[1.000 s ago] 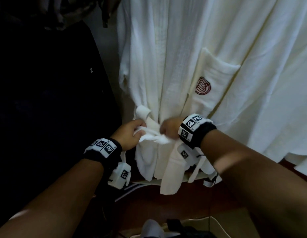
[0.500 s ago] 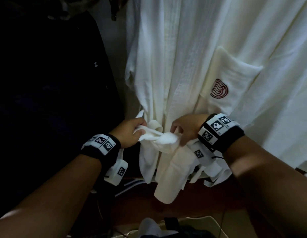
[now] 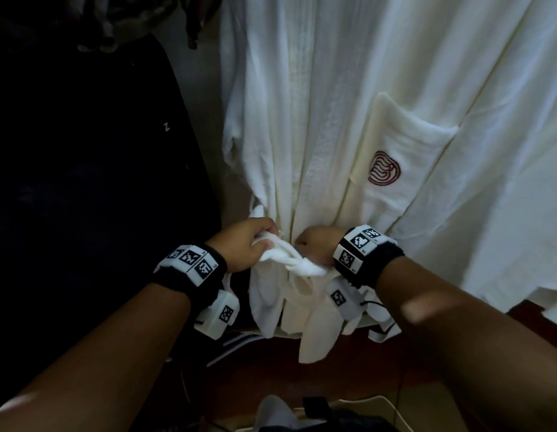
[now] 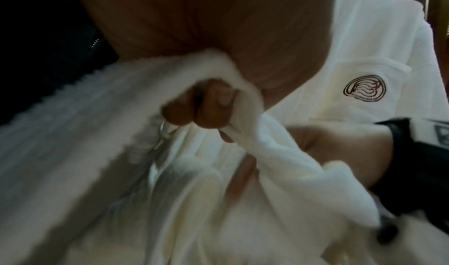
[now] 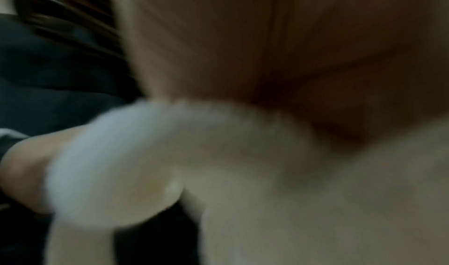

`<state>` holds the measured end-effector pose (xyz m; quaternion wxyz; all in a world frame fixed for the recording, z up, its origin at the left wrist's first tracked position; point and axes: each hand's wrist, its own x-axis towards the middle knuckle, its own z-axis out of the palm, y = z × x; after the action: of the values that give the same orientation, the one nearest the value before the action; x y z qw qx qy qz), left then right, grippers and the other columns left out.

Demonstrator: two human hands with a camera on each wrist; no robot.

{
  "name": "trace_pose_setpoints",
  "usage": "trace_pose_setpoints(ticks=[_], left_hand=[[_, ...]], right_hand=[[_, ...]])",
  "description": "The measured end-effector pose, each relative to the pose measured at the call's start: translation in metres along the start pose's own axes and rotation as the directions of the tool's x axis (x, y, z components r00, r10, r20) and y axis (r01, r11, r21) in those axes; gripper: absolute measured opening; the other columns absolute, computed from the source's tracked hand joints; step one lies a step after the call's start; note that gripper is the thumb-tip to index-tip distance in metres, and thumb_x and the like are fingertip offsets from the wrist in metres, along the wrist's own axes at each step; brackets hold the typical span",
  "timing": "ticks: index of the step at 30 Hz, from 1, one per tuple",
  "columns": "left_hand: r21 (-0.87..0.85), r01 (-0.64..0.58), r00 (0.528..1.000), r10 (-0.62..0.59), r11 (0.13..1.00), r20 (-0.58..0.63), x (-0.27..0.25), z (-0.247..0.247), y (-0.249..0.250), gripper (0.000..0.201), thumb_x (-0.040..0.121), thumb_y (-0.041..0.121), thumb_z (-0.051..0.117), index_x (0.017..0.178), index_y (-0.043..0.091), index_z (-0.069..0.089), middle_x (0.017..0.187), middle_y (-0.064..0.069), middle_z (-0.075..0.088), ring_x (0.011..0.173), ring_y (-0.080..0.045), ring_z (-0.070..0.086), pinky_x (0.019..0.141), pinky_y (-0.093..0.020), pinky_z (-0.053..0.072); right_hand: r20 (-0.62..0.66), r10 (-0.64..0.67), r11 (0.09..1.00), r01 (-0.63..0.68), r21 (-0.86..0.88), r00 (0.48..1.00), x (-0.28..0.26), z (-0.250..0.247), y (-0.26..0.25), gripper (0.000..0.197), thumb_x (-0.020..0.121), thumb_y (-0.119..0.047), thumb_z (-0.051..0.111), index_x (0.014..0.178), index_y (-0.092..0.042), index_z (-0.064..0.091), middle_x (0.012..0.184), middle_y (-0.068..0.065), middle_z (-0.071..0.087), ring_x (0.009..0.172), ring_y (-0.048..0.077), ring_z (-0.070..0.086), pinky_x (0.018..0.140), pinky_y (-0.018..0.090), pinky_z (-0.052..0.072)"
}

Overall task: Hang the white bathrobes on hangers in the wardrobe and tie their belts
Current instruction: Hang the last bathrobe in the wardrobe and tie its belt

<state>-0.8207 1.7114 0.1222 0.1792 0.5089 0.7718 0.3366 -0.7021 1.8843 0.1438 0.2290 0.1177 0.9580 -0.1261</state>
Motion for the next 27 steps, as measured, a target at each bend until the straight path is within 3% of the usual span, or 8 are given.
trace_pose_setpoints(ticks=[3, 8, 12, 15, 18, 21, 23, 27], left_hand=[[-0.039, 0.014, 1.000, -0.015, 0.999, -0.027, -0.001, 0.001, -0.003, 0.014, 0.080, 0.029, 0.056, 0.093, 0.030, 0.060, 0.087, 0.004, 0.065, 0.085, -0.014, 0.063, 0.078, -0.030, 0.052], [-0.071, 0.005, 1.000, -0.007, 0.997, -0.027, 0.004, 0.002, -0.002, 0.011, 0.079, 0.031, 0.057, 0.090, 0.030, 0.060, 0.085, 0.001, 0.066, 0.083, -0.016, 0.063, 0.077, -0.030, 0.052], [-0.078, 0.001, 0.998, -0.006, 0.997, -0.068, 0.012, 0.003, -0.003, 0.007, 0.080, 0.033, 0.056, 0.084, 0.038, 0.057, 0.083, 0.003, 0.064, 0.079, -0.014, 0.061, 0.075, -0.028, 0.050], [-0.080, 0.010, 0.997, -0.016, 0.997, -0.076, 0.014, 0.006, -0.007, 0.007, 0.080, 0.033, 0.055, 0.086, 0.036, 0.058, 0.082, 0.001, 0.064, 0.078, -0.015, 0.060, 0.074, -0.029, 0.050], [-0.112, 0.014, 0.996, -0.024, 0.994, -0.089, 0.015, 0.010, -0.007, 0.009, 0.080, 0.033, 0.055, 0.088, 0.029, 0.059, 0.080, 0.003, 0.062, 0.076, -0.013, 0.058, 0.072, -0.027, 0.047], [-0.187, -0.010, 0.991, -0.015, 0.982, -0.131, 0.017, 0.014, -0.006, 0.013, 0.082, 0.031, 0.056, 0.091, 0.023, 0.060, 0.079, 0.005, 0.060, 0.074, -0.010, 0.056, 0.072, -0.026, 0.046], [-0.242, -0.018, 0.988, -0.020, 0.970, -0.152, 0.018, 0.016, -0.007, 0.013, 0.082, 0.030, 0.058, 0.092, 0.021, 0.061, 0.079, 0.007, 0.060, 0.073, -0.008, 0.055, 0.072, -0.025, 0.046], [-0.229, -0.015, 0.991, -0.017, 0.973, -0.134, 0.017, 0.017, -0.010, 0.013, 0.083, 0.032, 0.057, 0.093, 0.025, 0.061, 0.081, 0.007, 0.061, 0.075, -0.008, 0.057, 0.074, -0.026, 0.047]], right_hand=[[-0.326, -0.058, 0.990, 0.096, 0.100, 0.943, -0.003, -0.002, 0.005, 0.035, 0.101, -0.034, 0.040, 0.091, -0.014, 0.067, 0.094, 0.008, 0.066, 0.091, 0.025, 0.060, 0.077, 0.030, 0.042], [-0.146, 0.024, 0.965, 0.016, 0.263, 0.989, -0.016, 0.003, 0.009, 0.055, 0.101, -0.054, 0.029, 0.114, -0.015, 0.065, 0.106, 0.003, 0.062, 0.104, 0.024, 0.059, 0.089, 0.032, 0.043], [-0.638, 0.005, 0.940, 0.214, 0.265, 0.770, -0.026, 0.005, 0.016, 0.028, 0.095, -0.036, 0.055, 0.073, -0.019, 0.060, 0.070, -0.005, 0.058, 0.065, 0.010, 0.055, 0.063, 0.029, 0.039], [-0.398, 0.064, 0.941, 0.077, 0.329, 0.915, -0.042, 0.008, 0.017, 0.046, 0.096, -0.041, 0.052, 0.058, -0.017, 0.063, 0.054, -0.004, 0.061, 0.050, 0.008, 0.056, 0.058, 0.029, 0.047], [-0.067, 0.233, 0.948, -0.212, 0.236, 0.970, -0.042, 0.023, 0.021, 0.044, 0.099, -0.043, 0.043, 0.097, -0.010, 0.072, 0.093, 0.005, 0.074, 0.083, 0.018, 0.068, 0.078, 0.030, 0.052], [-0.118, 0.288, 0.948, -0.265, 0.176, 0.951, -0.025, 0.049, 0.029, 0.063, 0.097, -0.048, 0.044, 0.147, -0.011, 0.036, 0.148, 0.012, 0.044, 0.132, 0.026, 0.045, 0.107, 0.035, 0.038], [-0.208, 0.281, 0.888, -0.172, 0.426, 0.937, -0.017, 0.062, 0.028, 0.072, 0.092, -0.050, 0.056, 0.149, -0.013, 0.032, 0.147, 0.008, 0.044, 0.132, 0.025, 0.045, 0.107, 0.035, 0.038], [-0.382, 0.383, 0.526, 0.141, 0.839, 0.841, -0.003, 0.075, 0.024, 0.062, 0.083, -0.039, 0.072, 0.134, -0.012, 0.050, 0.130, 0.003, 0.059, 0.119, 0.018, 0.056, 0.103, 0.039, 0.045]])
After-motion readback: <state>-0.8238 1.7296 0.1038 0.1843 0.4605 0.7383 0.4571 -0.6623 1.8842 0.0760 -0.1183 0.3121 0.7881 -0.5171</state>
